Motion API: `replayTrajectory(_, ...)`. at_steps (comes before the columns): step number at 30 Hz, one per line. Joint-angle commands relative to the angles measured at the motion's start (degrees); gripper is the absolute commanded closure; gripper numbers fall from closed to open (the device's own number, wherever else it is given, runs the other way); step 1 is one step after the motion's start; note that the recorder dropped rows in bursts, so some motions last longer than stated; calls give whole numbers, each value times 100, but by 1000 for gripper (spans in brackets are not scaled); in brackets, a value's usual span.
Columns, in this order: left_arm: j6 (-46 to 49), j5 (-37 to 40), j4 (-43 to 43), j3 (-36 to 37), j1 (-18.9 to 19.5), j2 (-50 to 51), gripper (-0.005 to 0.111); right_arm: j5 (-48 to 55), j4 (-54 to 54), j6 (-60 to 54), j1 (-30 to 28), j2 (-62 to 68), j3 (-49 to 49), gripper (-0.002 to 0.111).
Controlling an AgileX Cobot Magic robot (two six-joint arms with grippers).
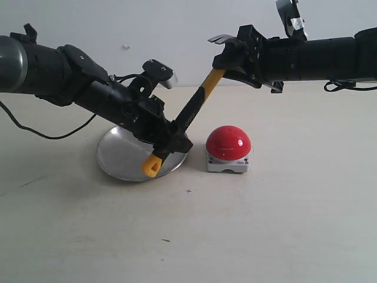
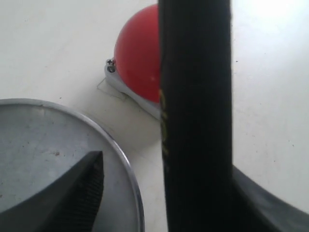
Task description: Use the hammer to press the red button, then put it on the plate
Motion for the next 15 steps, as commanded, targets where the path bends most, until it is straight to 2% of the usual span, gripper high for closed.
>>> replayTrajectory(1,42,-121,-92,1,-32,-8,47,238,258,-1,7,-140,-89,108)
replayTrajectory(3,42,-121,-78,1,-32,-8,52,238,258,-1,7,-140,-89,108)
replayTrajectory(5,42,-129,-67,1,-32,-8,63,238,258,-1,7,-140,-89,108)
replayTrajectory(10,82,11,-52,1,-32,-56,107,238,258,-1,7,-140,-89,108)
replayTrajectory(15,361,199,-134,1,-32,-151,107,238,258,13,7,-140,-89,108)
